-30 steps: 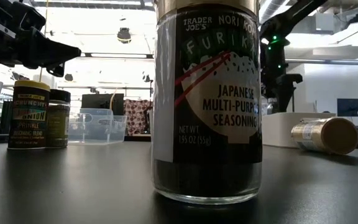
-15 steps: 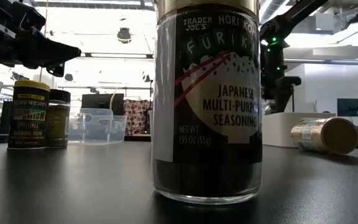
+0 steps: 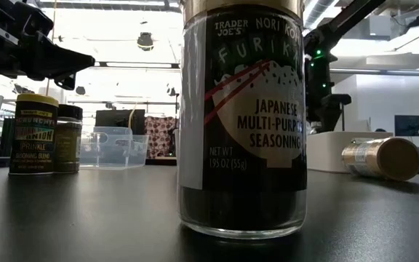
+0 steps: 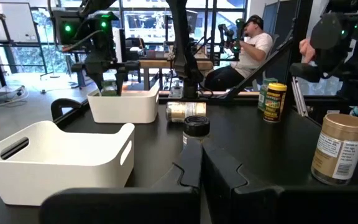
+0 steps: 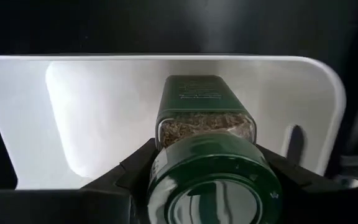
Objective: Sort spices by type
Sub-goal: Put the top green spice bottle into the right white bin
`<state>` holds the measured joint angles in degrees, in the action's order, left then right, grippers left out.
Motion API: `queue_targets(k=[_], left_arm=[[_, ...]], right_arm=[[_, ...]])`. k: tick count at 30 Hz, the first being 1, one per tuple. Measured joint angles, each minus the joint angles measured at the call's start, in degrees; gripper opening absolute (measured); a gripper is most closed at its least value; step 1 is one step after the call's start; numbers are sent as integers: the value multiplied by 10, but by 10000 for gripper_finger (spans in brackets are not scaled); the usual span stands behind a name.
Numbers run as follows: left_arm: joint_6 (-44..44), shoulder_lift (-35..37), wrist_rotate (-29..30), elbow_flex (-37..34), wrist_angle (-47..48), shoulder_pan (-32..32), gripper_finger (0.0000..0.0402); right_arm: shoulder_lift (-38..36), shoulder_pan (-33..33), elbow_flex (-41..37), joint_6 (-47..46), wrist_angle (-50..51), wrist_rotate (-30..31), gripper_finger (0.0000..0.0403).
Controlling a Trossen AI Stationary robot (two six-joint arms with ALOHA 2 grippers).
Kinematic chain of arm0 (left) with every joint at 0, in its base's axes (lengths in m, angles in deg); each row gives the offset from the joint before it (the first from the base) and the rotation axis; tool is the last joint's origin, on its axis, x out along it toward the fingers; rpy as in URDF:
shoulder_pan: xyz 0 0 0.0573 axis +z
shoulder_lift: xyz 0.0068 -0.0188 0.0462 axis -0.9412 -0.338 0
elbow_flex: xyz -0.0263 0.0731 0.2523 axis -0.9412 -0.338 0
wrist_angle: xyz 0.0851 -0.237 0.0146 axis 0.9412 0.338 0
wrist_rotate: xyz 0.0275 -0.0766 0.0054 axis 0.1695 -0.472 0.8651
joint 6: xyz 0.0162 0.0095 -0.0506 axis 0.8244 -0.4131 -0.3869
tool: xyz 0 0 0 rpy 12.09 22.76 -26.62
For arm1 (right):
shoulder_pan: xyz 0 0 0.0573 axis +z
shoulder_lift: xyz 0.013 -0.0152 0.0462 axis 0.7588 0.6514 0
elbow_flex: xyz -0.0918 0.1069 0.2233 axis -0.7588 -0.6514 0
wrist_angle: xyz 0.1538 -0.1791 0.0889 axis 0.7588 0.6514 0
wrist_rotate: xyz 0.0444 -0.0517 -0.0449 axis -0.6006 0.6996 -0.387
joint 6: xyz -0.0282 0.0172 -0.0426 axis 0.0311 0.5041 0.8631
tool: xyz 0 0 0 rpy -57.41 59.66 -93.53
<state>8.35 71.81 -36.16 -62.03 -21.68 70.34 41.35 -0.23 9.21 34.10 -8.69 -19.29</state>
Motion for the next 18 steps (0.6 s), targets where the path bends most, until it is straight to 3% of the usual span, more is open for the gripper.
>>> queue_targets(k=[18], left_arm=[[0, 0, 0, 0, 0, 0, 0]], right_arm=[[-7, -1, 0, -5, -29, 3, 231]])
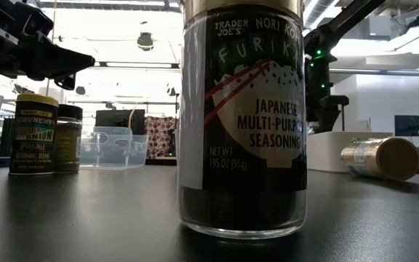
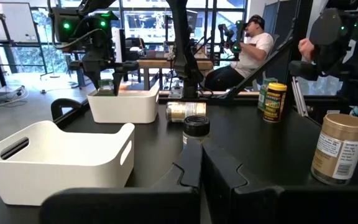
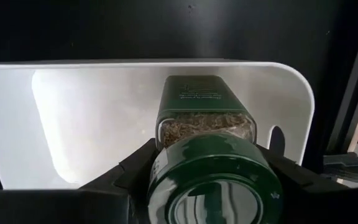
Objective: Sort spices by type
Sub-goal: Put the top green spice bottle into the right white bin
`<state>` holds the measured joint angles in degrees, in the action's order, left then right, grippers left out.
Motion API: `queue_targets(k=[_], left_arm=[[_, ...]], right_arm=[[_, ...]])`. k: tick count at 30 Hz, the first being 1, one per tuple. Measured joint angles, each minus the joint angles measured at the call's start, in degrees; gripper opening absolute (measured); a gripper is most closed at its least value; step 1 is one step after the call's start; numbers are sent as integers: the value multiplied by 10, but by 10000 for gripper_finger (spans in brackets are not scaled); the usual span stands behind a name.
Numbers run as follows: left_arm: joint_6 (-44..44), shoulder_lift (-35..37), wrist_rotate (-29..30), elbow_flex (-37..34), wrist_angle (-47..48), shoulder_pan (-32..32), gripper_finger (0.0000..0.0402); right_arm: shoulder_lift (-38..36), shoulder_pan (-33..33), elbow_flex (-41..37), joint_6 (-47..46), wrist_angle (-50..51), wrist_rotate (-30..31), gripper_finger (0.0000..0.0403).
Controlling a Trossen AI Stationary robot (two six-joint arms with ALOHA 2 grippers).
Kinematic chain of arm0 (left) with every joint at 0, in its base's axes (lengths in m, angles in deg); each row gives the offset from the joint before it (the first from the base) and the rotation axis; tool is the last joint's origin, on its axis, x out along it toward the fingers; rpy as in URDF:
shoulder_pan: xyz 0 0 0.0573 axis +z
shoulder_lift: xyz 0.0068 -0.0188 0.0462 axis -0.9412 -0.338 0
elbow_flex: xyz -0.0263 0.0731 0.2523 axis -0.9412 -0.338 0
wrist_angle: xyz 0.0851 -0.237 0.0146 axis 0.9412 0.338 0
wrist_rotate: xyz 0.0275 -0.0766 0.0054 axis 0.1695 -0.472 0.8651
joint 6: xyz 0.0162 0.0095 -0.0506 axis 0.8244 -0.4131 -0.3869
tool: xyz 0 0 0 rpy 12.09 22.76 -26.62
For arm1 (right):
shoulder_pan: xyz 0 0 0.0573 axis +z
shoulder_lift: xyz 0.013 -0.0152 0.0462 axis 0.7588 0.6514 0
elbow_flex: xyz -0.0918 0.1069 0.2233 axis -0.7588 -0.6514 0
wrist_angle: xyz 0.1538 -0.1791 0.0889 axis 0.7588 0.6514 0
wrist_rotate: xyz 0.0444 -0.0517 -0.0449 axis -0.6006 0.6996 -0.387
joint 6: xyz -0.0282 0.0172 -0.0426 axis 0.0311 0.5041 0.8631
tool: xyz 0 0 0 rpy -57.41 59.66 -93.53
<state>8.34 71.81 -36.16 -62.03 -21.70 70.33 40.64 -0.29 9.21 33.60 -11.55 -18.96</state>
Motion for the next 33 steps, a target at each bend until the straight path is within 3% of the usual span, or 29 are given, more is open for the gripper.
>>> queue_targets(k=[33], left_arm=[[0, 0, 0, 0, 0, 0, 0]], right_arm=[[0, -4, 0, 15, -1, 12, 232]])
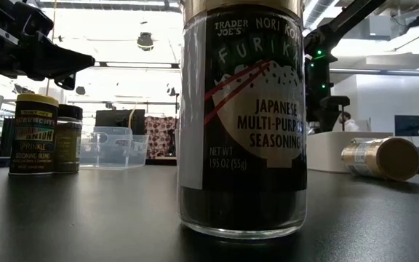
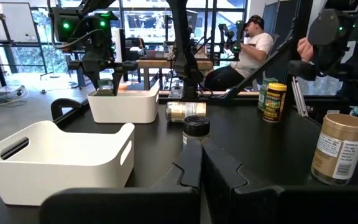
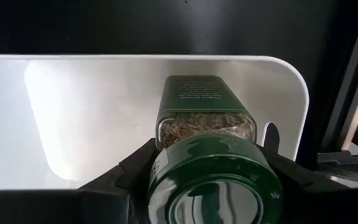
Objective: Sort spices by type
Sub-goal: Put the top green spice bottle into the right white bin
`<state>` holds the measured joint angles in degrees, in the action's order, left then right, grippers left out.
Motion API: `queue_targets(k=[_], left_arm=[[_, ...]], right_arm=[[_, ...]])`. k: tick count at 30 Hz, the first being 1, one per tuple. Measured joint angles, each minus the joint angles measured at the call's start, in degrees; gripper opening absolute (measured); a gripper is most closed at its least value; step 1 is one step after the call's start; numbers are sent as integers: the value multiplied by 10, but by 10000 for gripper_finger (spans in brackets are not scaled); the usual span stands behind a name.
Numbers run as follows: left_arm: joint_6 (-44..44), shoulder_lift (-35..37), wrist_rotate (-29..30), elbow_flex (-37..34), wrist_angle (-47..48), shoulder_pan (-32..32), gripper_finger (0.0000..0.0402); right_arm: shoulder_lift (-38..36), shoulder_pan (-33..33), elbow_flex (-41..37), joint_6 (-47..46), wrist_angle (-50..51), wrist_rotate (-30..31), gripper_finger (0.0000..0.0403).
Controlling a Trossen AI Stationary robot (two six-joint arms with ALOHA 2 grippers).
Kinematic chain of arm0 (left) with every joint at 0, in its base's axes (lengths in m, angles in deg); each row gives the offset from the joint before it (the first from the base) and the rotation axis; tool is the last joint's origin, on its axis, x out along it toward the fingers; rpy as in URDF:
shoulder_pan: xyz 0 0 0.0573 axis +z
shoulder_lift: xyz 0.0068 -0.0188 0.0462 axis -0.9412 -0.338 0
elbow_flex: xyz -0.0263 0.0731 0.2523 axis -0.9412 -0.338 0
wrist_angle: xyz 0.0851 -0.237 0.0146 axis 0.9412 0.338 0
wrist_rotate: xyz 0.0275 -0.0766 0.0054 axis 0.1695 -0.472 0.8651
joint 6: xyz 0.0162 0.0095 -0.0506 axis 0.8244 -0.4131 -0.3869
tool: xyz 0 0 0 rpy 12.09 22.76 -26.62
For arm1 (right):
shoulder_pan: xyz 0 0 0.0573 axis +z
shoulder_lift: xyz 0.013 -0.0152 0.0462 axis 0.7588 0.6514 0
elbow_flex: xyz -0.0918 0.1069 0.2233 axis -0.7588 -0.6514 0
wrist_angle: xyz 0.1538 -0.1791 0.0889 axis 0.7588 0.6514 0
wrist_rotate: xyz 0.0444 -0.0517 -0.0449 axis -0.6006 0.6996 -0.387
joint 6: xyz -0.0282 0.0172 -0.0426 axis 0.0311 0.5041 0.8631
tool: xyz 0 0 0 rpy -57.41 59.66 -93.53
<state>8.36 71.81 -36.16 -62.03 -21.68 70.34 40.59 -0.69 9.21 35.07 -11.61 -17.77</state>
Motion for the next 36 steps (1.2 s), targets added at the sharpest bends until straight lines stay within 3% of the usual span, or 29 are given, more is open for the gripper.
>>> queue_targets(k=[15, 24, 36], left_arm=[[0, 0, 0, 0, 0, 0, 0], [0, 0, 0, 0, 0, 0, 0], [0, 0, 0, 0, 0, 0, 0]], right_arm=[[0, 0, 0, -5, 0, 5, 232], [0, 0, 0, -6, 0, 5, 264], [0, 0, 0, -5, 2, 5, 266]])
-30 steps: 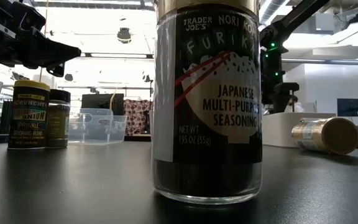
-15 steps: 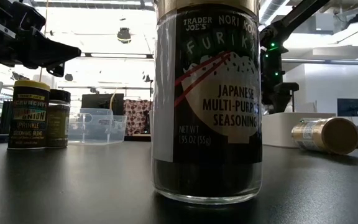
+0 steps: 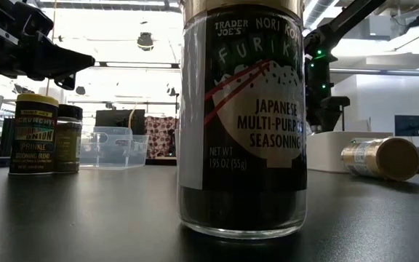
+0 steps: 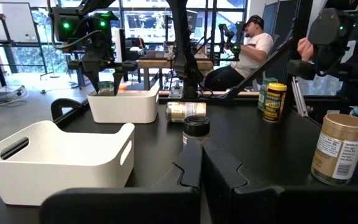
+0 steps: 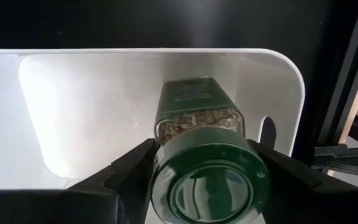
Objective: Sort spices by type
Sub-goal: Put the top green spice bottle into the right white bin, then put the top yellow spice bottle into the top transparent bin
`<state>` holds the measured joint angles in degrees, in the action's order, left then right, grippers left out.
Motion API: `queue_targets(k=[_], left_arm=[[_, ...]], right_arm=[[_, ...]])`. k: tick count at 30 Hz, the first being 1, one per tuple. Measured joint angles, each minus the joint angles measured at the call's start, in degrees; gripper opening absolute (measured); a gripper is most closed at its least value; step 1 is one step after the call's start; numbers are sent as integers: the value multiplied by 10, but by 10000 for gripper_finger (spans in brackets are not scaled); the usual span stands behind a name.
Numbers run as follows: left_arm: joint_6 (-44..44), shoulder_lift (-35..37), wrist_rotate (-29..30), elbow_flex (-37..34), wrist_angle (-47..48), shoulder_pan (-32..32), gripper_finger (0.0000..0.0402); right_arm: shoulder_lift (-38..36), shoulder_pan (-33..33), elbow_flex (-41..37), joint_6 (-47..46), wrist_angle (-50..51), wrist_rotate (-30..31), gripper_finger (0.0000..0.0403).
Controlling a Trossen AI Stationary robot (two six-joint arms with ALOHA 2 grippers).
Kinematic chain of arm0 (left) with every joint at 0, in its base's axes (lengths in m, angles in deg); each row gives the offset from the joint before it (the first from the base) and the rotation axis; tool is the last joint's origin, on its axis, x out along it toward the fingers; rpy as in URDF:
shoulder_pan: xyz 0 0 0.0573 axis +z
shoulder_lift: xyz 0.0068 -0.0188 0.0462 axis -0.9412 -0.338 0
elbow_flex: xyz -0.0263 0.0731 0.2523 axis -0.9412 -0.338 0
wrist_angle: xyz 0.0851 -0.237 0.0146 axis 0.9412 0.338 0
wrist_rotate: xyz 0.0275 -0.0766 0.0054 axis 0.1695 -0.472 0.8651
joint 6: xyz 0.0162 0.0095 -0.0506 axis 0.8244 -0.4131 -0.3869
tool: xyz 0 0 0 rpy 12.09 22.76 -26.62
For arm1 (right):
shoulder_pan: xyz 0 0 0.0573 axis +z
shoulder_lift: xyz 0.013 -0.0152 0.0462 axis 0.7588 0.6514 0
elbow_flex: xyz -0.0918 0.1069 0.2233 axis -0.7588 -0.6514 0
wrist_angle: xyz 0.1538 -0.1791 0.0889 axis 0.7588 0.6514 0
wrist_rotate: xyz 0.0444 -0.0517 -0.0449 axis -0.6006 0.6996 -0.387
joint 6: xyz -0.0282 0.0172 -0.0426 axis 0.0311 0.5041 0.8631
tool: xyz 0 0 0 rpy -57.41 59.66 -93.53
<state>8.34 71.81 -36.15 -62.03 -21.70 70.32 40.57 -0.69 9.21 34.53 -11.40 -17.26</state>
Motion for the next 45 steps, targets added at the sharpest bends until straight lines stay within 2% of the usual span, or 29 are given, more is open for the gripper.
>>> queue_targets(k=[11, 34, 39, 45], left_arm=[[0, 0, 0, 0, 0, 0, 0], [0, 0, 0, 0, 0, 0, 0], [0, 0, 0, 0, 0, 0, 0], [0, 0, 0, 0, 0, 0, 0]], right_arm=[[-11, 0, 0, 0, 0, 0, 266], [-95, 16, 1, -6, -13, -1, 266], [-141, 35, 1, -76, -4, -1, 266], [-199, 69, 1, -262, -1, -1, 266]])
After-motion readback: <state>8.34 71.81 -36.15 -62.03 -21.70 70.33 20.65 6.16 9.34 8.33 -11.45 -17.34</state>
